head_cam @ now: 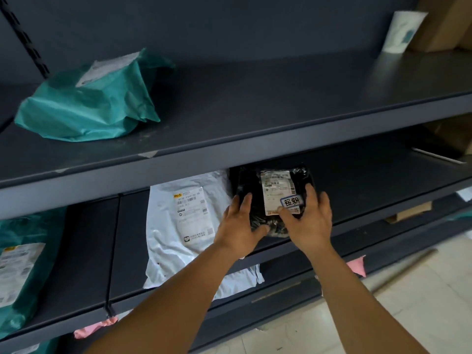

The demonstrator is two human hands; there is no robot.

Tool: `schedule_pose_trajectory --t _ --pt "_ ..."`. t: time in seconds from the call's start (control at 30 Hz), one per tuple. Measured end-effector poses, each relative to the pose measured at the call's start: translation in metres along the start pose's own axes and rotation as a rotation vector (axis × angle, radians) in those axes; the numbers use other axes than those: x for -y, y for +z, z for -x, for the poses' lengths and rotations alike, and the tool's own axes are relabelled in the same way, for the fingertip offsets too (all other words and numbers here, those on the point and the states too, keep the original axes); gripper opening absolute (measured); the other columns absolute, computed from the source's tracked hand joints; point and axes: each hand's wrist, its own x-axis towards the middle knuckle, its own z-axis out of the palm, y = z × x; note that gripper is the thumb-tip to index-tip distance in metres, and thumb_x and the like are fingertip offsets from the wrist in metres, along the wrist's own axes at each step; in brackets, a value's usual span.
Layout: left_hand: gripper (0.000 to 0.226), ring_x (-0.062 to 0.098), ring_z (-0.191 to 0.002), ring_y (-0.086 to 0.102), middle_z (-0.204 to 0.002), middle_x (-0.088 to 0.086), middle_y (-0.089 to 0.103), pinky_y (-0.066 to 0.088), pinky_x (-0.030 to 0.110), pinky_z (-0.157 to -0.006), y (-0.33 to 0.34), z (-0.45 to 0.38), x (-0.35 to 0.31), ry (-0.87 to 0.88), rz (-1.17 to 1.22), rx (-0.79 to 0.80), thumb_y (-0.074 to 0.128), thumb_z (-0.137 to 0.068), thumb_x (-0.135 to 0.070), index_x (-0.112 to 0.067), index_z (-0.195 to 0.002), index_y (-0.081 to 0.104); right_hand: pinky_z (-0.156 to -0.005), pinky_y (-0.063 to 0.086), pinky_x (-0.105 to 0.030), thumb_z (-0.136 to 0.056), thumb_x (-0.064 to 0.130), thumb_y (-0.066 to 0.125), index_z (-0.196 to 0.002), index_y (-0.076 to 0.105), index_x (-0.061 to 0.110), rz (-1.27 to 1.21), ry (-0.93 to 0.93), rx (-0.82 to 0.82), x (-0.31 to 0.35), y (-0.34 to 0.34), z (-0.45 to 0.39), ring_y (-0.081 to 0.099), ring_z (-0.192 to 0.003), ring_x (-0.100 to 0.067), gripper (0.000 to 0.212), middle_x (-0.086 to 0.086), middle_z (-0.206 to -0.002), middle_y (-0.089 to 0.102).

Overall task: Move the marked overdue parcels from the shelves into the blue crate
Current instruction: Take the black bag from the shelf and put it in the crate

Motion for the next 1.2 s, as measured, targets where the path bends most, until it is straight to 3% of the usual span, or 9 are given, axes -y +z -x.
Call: schedule_pose_trajectory --t 0.13,0.23,0.37,0.57,0.83,1.0,1.2 --pt "0.096 0.031 -0.146 0.012 -0.16 0.01 -0.003 0.024 0.039 -0.116 0.004 -0.024 -0.009 -0.063 -0.002 0.019 0.065 -0.083 -0.048 -0.029 -0.152 0.001 -0.118 0.016 -0.047 -0.08 0.055 0.065 -0.152 0.007 0.031 -0.011 0.101 0.154 -0.021 0.004 -0.026 0.006 -0.147 -0.033 0.096 -0.014 -0.159 0.003" --pt "0.105 0.03 -0.144 0.018 -0.159 0.013 0.0 0.03 0.04 -0.114 0.008 -0.035 -0.009 -0.106 0.046 0.036 0.073 -0.076 -0.045 -0.031 -0.152 0.001 -0.112 0.029 -0.039 -0.081 0.042 0.07 -0.152 0.011 0.03 -0.17 0.08 0.207 -0.027 0.007 -0.034 0.022 -0.144 -0.027 0.093 -0.008 -0.158 0.011" --pt "0.112 0.027 -0.139 0.029 -0.155 0.011 0.019 0.036 0.039 -0.11 0.011 -0.04 -0.01 -0.112 0.105 0.004 0.08 -0.069 -0.04 -0.032 -0.151 0.005 -0.101 0.034 -0.027 -0.082 0.029 0.073 -0.151 0.019 0.022 -0.275 0.043 0.149 -0.029 0.012 -0.033 0.035 -0.136 -0.021 0.088 -0.004 -0.152 0.027" --pt "0.106 0.023 -0.139 0.029 -0.154 0.006 0.02 0.033 0.031 -0.109 -0.002 -0.031 -0.018 -0.041 0.147 -0.08 0.079 -0.072 -0.032 -0.031 -0.151 0.009 -0.101 0.031 -0.021 -0.08 0.025 0.076 -0.151 0.023 0.022 -0.412 0.009 0.061 -0.022 0.009 -0.028 0.038 -0.134 -0.014 0.088 0.0 -0.148 0.034" --pt "0.102 0.024 -0.133 0.038 -0.149 0.007 0.025 0.042 0.035 -0.103 -0.031 0.021 -0.003 -0.049 0.145 -0.204 0.078 -0.072 -0.032 -0.027 -0.151 0.015 -0.107 0.037 -0.031 -0.079 0.025 0.077 -0.149 0.025 0.026 -0.431 -0.073 0.049 0.014 0.013 0.012 0.041 -0.131 -0.014 0.087 0.001 -0.147 0.035" --pt "0.098 0.02 -0.13 0.041 -0.148 0.005 0.027 0.038 0.022 -0.097 -0.054 0.067 0.013 -0.048 0.201 -0.267 0.077 -0.074 -0.027 -0.027 -0.15 0.016 -0.1 0.037 -0.027 -0.08 0.025 0.075 -0.149 0.025 0.03 -0.439 -0.136 0.039 0.043 0.014 0.052 0.039 -0.131 -0.013 0.086 0.004 -0.149 0.032" --pt "0.098 0.021 -0.137 0.033 -0.154 0.004 0.017 0.037 0.032 -0.109 -0.087 0.149 0.045 -0.11 0.271 -0.327 0.076 -0.076 -0.027 -0.032 -0.15 0.013 -0.096 0.036 -0.027 -0.081 0.028 0.073 -0.149 0.022 0.034 -0.427 -0.219 0.124 0.085 0.021 0.122 0.037 -0.133 -0.013 0.086 0.007 -0.151 0.029"
